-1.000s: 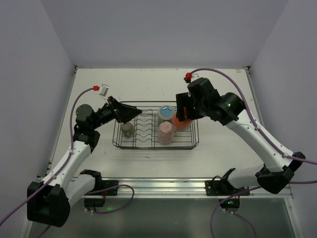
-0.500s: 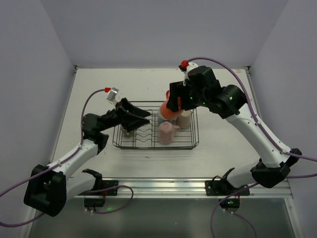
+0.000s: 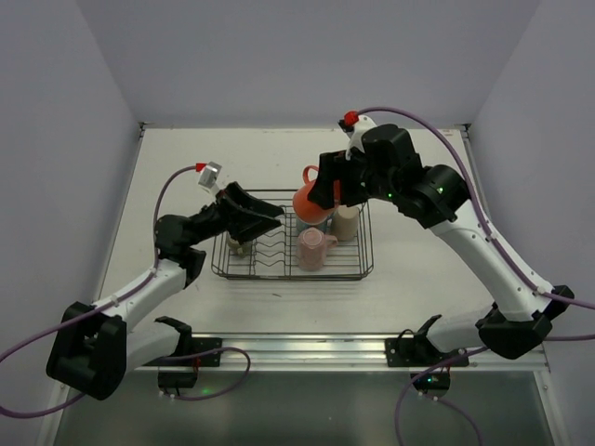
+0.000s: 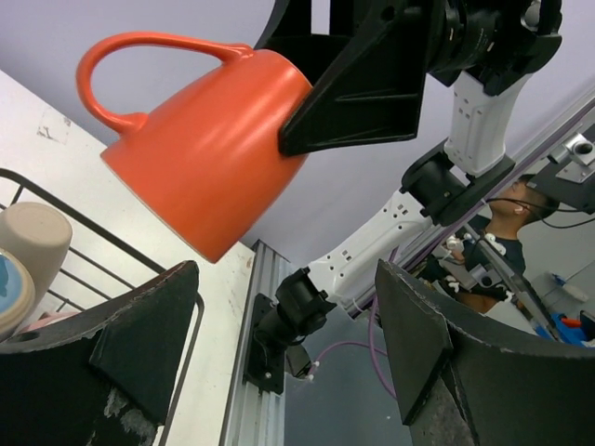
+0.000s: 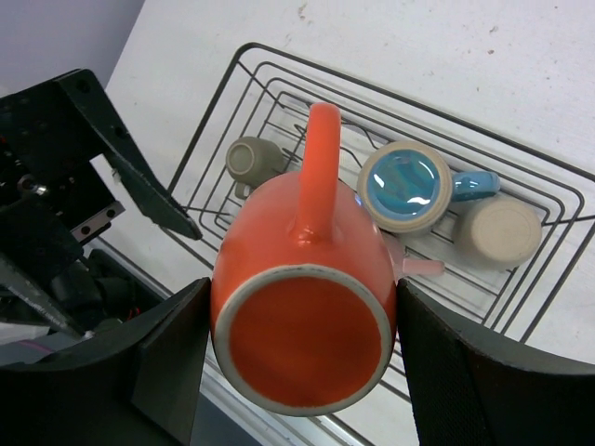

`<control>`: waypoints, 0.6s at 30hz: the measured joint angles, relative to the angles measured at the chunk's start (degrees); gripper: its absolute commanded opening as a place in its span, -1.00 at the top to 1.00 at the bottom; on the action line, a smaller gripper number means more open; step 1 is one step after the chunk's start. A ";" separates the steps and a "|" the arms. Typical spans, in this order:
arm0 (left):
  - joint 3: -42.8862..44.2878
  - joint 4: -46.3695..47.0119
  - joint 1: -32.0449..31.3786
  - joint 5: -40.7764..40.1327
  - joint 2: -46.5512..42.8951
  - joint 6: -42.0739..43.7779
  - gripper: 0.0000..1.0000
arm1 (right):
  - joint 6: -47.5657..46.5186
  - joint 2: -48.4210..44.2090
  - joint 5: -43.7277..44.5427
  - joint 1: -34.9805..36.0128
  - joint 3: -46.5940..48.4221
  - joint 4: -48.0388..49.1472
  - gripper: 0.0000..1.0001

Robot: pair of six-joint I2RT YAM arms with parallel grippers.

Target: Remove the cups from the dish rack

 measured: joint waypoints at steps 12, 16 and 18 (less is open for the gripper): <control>0.00 4.35 -0.17 -1.97 2.62 -3.65 -0.61 | 0.42 -4.31 -5.77 -0.76 -4.13 5.81 1.00; 0.00 6.69 -0.66 -2.45 4.20 -6.25 -0.61 | 0.81 -5.49 -8.31 -1.46 -6.27 8.41 1.00; 0.00 7.23 -0.98 -2.80 4.74 -7.82 -0.61 | 1.09 -5.73 -9.60 -1.79 -7.19 9.97 1.00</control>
